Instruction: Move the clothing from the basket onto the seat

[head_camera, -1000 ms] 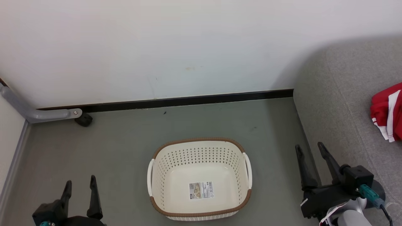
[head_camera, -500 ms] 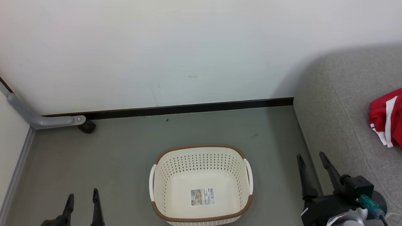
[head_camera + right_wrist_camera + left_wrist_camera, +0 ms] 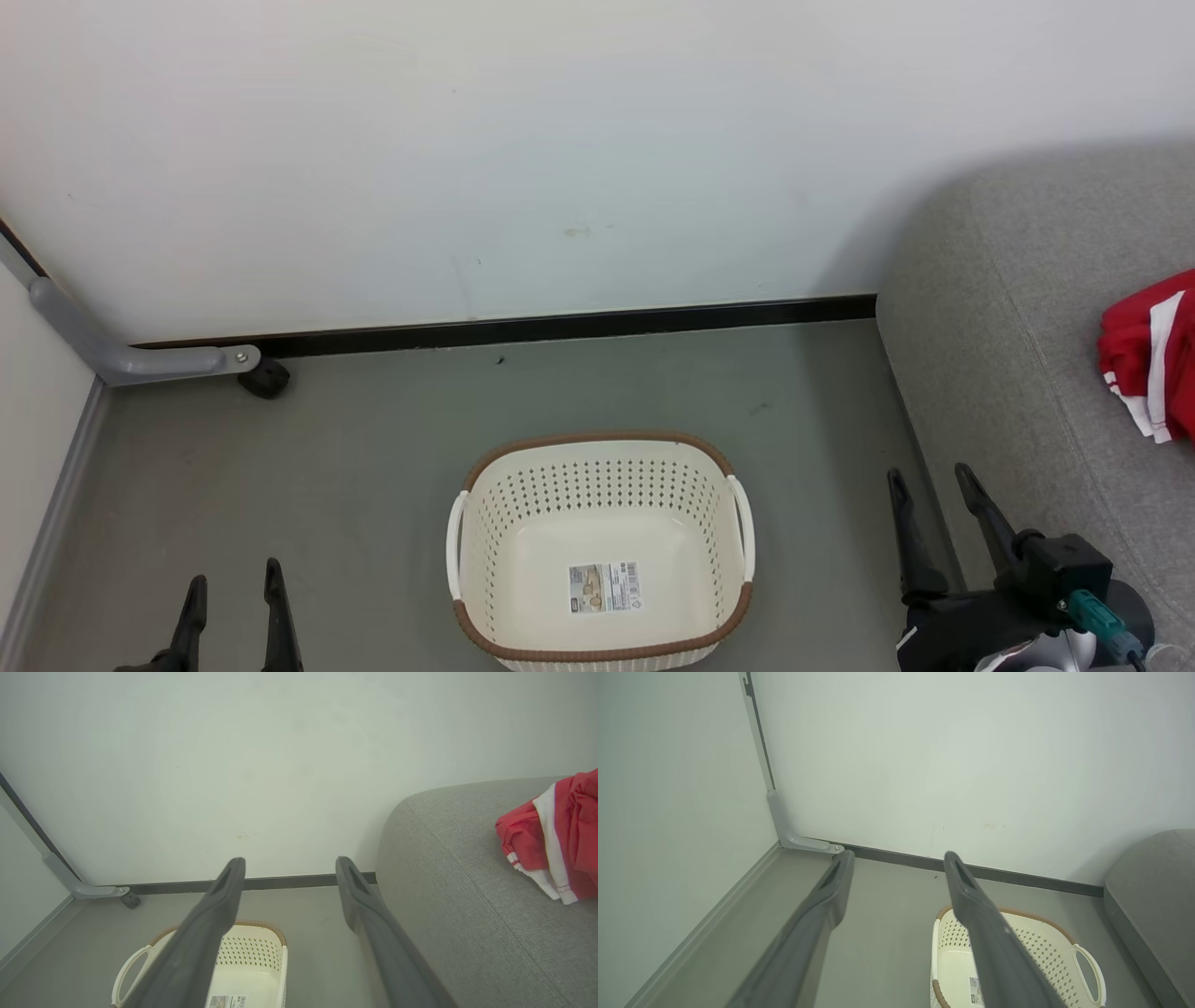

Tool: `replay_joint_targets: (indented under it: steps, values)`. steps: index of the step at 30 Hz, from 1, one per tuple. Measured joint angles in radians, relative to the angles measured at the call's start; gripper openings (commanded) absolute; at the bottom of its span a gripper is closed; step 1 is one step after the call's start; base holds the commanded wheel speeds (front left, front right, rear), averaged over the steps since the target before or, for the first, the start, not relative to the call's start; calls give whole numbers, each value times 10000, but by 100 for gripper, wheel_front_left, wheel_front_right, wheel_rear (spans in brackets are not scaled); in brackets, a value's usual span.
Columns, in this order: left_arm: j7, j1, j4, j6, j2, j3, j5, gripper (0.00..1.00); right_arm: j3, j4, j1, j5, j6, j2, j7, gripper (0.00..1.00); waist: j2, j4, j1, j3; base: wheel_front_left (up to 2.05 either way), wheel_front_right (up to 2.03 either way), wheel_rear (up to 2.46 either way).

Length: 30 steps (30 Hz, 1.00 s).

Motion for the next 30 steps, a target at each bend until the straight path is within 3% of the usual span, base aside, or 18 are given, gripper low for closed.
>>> replay_joint_targets:
  steps: [30]
  values:
    - [0, 143, -435, -203, -274, 293, 408, 100, -4, -184, -2, 0, -88, 21, 0, 100, 0, -98, 1, 26, 0, 0, 0]
